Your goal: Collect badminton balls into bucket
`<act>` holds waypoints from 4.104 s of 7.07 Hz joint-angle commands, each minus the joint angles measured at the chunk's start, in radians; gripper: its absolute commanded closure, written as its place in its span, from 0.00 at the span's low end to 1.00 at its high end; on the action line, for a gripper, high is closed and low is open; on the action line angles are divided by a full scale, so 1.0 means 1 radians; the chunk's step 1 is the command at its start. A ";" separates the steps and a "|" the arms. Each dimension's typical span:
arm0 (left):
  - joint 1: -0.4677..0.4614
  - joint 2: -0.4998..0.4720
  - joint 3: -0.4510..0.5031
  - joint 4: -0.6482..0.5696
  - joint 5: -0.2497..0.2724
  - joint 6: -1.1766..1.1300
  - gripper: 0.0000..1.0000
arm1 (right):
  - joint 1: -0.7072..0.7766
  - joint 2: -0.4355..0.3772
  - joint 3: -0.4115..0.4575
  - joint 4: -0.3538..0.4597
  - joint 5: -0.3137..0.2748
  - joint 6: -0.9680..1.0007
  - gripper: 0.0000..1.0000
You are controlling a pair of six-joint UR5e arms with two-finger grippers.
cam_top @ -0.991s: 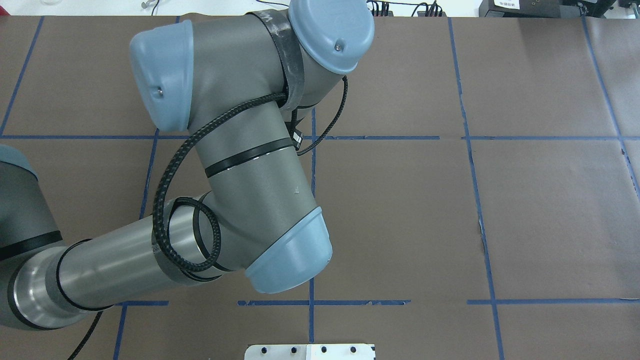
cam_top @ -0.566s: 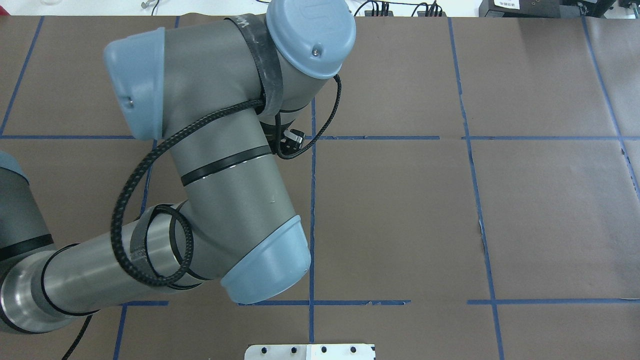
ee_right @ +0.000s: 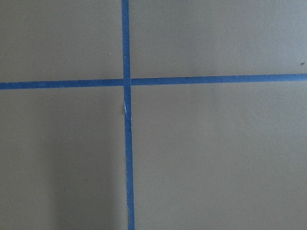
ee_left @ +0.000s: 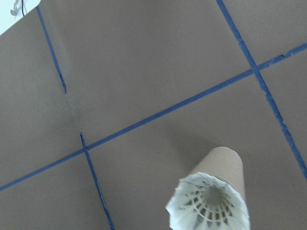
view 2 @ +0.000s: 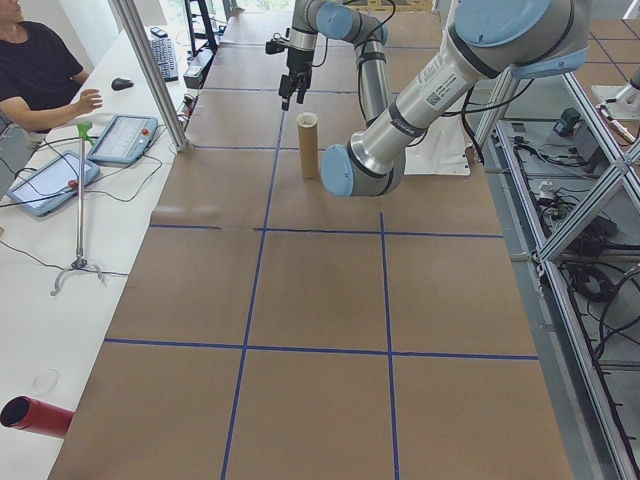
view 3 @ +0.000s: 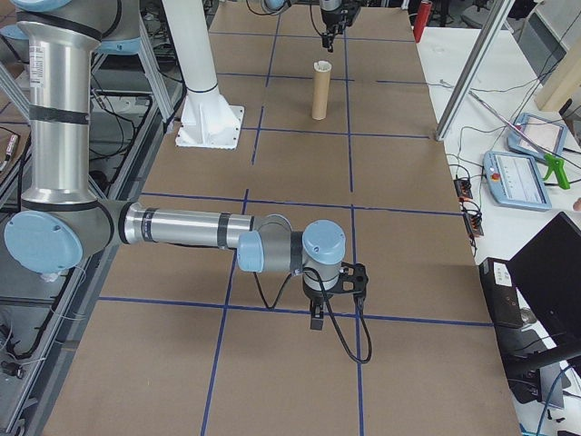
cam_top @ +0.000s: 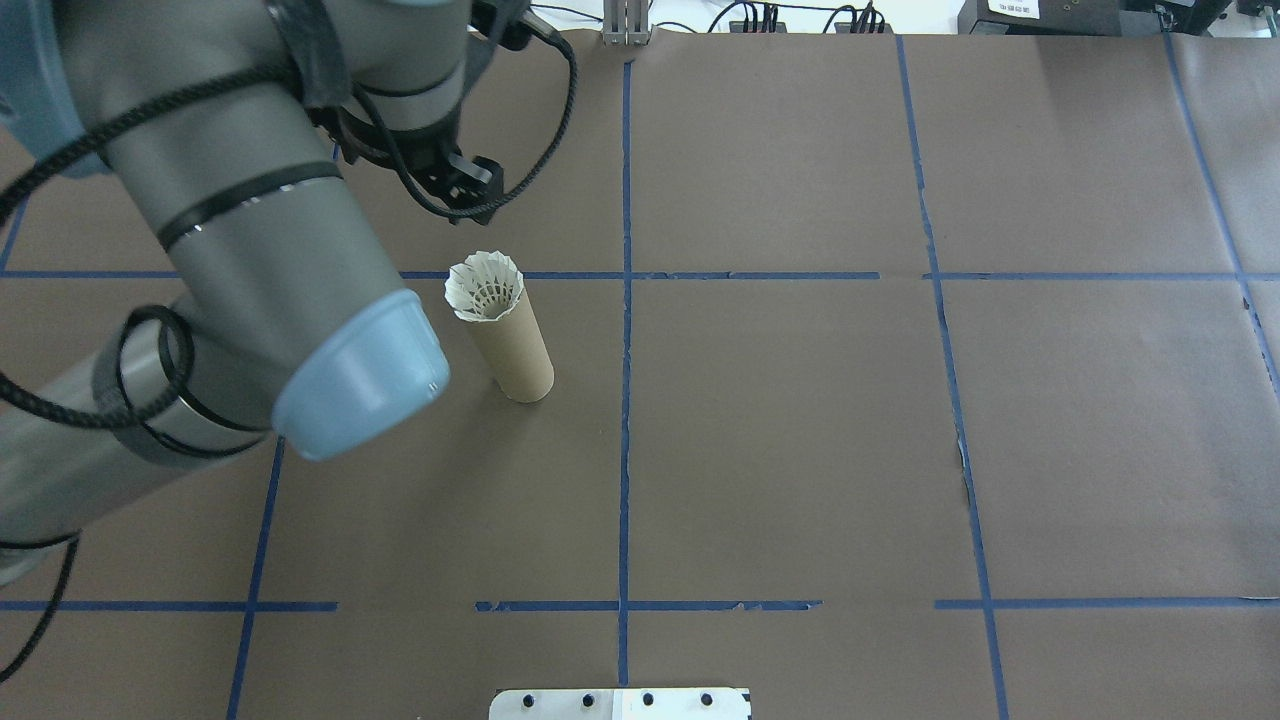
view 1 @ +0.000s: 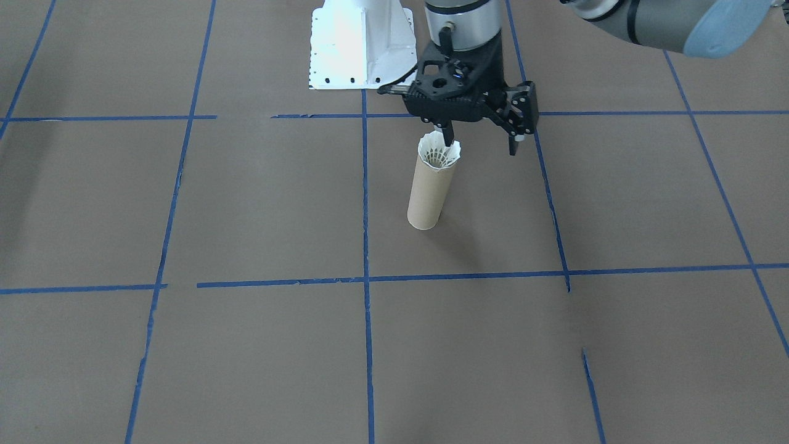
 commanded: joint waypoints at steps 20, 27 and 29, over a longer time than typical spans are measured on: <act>-0.775 0.844 0.270 -0.399 -0.521 0.590 0.00 | 0.000 0.000 0.000 0.000 -0.002 0.000 0.00; -0.774 0.858 0.322 -0.496 -0.532 0.590 0.00 | 0.000 0.000 0.000 0.000 0.000 0.000 0.00; -0.772 0.853 0.326 -0.505 -0.532 0.585 0.00 | 0.000 0.000 0.000 0.000 -0.002 0.000 0.00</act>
